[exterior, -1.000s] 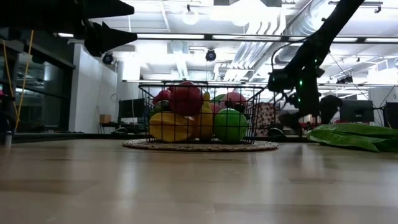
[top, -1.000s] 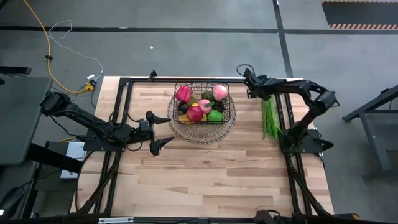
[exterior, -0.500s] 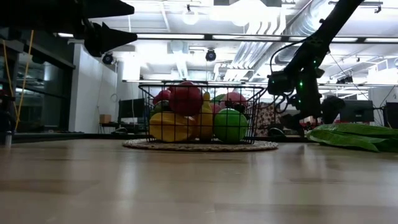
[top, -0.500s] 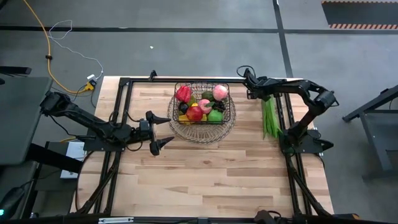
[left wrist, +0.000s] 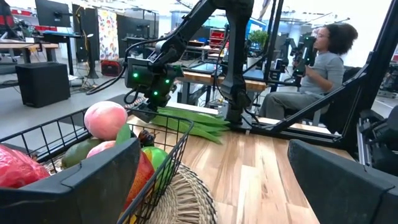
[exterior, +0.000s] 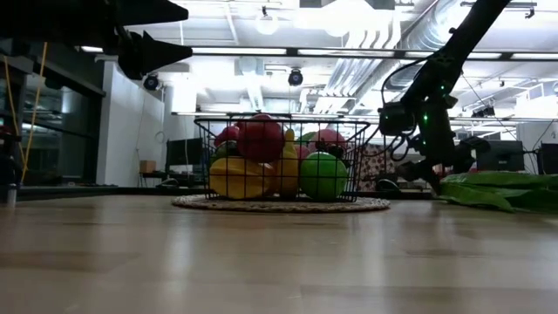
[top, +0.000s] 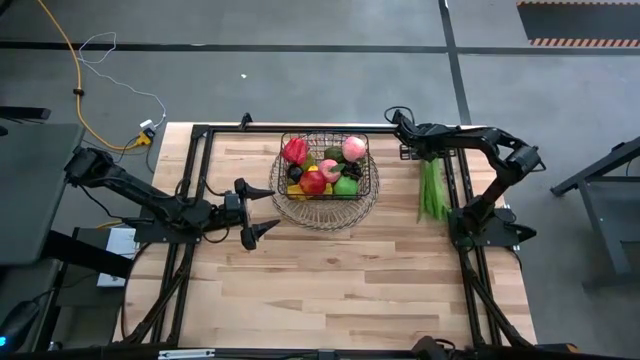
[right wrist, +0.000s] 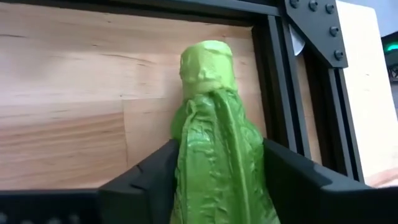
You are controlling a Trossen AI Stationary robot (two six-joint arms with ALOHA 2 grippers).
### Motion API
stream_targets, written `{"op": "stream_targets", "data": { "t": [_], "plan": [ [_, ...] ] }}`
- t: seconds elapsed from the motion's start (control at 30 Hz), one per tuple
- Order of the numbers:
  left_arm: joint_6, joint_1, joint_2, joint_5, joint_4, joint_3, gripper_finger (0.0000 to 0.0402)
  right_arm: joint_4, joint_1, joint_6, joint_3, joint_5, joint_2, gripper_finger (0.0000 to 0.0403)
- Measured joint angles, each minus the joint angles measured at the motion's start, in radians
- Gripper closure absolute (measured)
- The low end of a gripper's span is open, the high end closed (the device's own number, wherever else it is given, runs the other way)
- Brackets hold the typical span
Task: Build produce basket
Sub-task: Put the leaf lettuce into the black wire basket
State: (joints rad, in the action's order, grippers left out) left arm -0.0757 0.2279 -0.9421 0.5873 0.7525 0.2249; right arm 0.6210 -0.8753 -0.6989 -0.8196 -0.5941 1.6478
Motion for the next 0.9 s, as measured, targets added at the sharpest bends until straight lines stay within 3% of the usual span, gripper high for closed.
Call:
{"op": "stream_targets", "data": {
  "t": [0.17, 0.33, 0.6, 0.77, 0.9],
  "plan": [
    [0.0, 0.0, 0.0, 0.0, 0.0, 0.0, 0.0006, -0.003, 0.006, 0.071, 0.0, 0.008, 0.0, 0.0238],
    [0.0, 0.0, 0.0, 0.0, 0.0, 0.0, 0.0006, 0.011, 0.038, 0.141, 0.0, 0.02, -0.039, 0.0247],
    [0.0, 0.0, 0.0, 0.0, 0.0, 0.0, 0.0006, 0.007, 0.162, 0.29, -0.017, 0.01, -0.337, 0.0249],
    [-0.004, 0.0, 0.0, 0.0, 0.0, 0.0, 0.0006, 0.01, 0.264, 0.435, -0.111, 0.183, -0.503, 0.0249],
    [-0.018, 0.0, 0.0, 0.0, 0.0, 0.0, 0.0006, 0.045, 0.371, 0.497, -0.235, 0.248, -0.52, 0.0249]
  ]
}}
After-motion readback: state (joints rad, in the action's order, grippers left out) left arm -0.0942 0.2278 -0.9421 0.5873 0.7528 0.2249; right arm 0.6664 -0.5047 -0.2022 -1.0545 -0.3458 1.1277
